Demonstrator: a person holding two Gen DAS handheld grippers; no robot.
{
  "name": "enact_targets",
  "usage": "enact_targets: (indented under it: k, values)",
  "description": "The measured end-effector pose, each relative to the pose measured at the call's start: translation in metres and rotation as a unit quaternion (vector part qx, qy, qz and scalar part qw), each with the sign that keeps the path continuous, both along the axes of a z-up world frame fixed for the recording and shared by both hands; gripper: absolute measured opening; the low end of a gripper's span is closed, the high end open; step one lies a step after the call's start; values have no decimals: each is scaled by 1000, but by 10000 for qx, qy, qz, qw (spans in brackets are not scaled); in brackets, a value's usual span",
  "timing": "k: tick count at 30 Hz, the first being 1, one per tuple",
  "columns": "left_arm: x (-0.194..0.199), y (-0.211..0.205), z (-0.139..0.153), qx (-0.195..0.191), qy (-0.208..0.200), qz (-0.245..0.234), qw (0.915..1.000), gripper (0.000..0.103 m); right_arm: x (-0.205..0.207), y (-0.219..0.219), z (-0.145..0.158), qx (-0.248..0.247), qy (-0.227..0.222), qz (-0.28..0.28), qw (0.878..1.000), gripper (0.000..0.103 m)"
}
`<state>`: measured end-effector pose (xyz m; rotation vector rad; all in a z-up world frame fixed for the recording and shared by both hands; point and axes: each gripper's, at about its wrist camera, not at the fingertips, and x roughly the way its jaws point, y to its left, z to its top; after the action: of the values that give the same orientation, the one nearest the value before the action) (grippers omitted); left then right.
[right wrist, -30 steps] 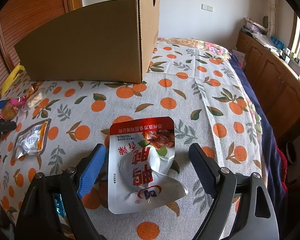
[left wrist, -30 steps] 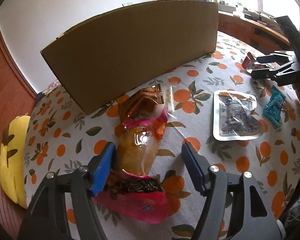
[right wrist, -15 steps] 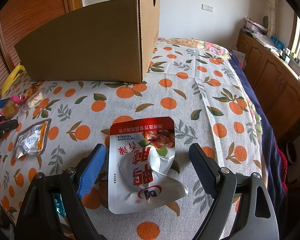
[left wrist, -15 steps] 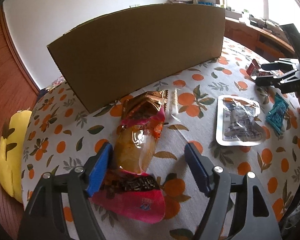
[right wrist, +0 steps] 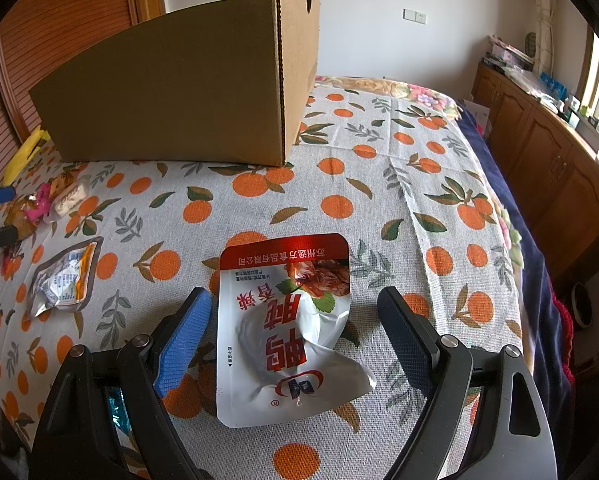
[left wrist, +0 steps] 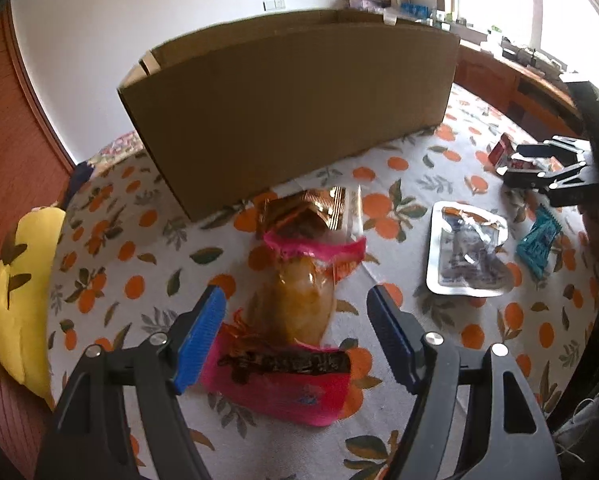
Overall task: Organize snacks
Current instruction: 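Grasp the pink-and-red bag with the left tool while the right tool grasps the white pouch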
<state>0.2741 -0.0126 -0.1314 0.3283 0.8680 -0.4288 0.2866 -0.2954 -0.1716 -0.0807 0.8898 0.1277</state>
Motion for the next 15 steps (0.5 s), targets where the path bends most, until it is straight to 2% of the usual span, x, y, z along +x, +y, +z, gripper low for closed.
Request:
enact_targets:
  k: [2,6,8,11,15]
  values:
    - [1,0,-2,20,17,33,10000,70,0,0,0,2,0,-1,10000,88]
    - [2,2,-2,-21,71,103,9999,54,0,0,0,8,-1,0,10000,88]
    - [1,3,-1,-74,63,81,9999,41,0,1,0,3,-1,3,10000,88]
    - [0,2,0,54,-49,180,9998,40,0,1,0,1,0,1,10000,88]
    - [-2,3,0,16,-58,253,9997,40,0,0,0,4,-2,0,10000,88]
